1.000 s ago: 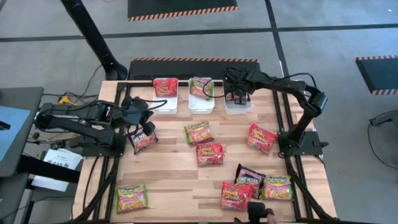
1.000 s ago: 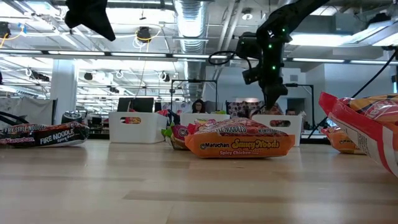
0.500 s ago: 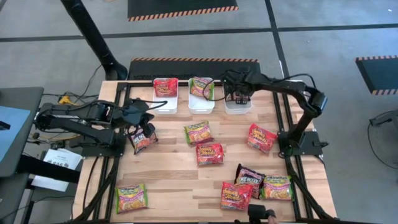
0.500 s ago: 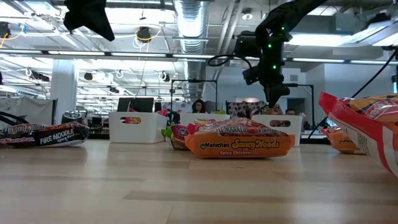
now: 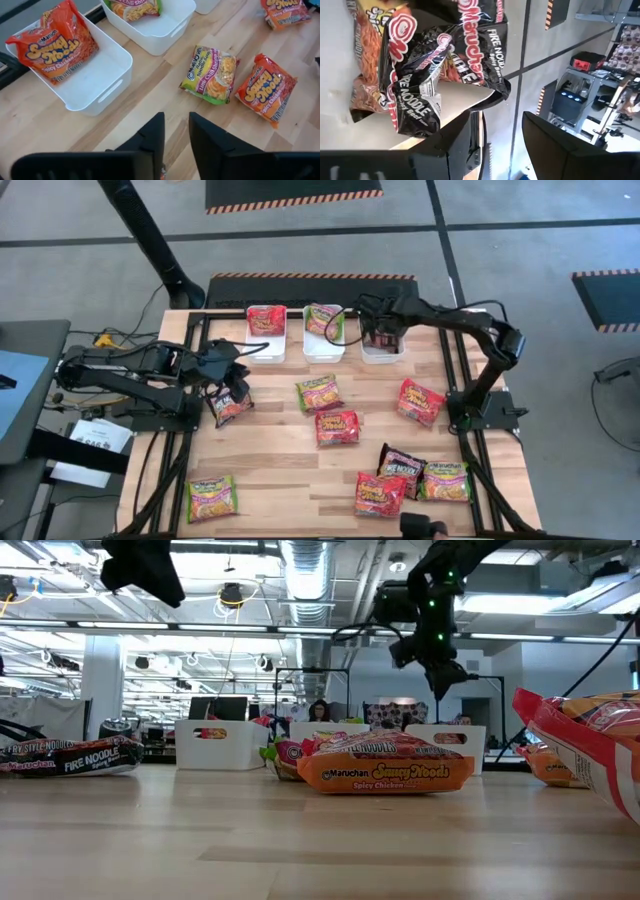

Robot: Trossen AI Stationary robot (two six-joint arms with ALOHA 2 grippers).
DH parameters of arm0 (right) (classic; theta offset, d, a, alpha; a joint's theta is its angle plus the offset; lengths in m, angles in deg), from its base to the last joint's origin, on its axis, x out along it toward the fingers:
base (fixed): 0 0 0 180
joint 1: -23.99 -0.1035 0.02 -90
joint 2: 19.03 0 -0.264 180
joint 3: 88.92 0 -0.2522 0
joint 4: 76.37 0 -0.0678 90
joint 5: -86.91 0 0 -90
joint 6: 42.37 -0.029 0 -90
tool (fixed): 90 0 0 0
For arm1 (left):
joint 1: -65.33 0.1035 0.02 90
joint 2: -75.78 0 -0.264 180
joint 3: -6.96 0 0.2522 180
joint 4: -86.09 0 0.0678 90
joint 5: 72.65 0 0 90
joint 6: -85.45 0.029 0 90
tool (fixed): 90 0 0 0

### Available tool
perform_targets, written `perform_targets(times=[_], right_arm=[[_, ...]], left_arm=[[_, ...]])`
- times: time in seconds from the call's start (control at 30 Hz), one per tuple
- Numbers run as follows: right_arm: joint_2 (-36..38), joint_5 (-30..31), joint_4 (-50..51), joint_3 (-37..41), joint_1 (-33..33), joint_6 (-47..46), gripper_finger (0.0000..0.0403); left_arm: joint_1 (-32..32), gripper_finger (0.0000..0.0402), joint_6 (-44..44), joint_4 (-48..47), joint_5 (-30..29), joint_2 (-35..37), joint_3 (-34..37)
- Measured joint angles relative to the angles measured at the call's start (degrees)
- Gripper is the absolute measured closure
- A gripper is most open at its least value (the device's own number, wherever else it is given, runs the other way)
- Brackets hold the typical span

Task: Sort Maruchan noodles
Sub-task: Put the middle orange noodle pack into the left white bin

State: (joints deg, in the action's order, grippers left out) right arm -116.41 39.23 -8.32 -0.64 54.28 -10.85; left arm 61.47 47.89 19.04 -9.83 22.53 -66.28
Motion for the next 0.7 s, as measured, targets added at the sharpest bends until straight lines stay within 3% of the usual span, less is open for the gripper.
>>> perform_targets(times=[0.3,0.7], right_arm=[[0.0,-0.2,7.7,-9.5,0.7,-2.0,0.02],[0.0,-0.4,15.7,-23.6,2.6,-4.1,0.02]], left_arm=[[0.0,0.0295,-4.1,2.9,0.0,-0.5,0.0],[0.0,0.0294,5.9,21.4,4.4,-10.4,0.0]])
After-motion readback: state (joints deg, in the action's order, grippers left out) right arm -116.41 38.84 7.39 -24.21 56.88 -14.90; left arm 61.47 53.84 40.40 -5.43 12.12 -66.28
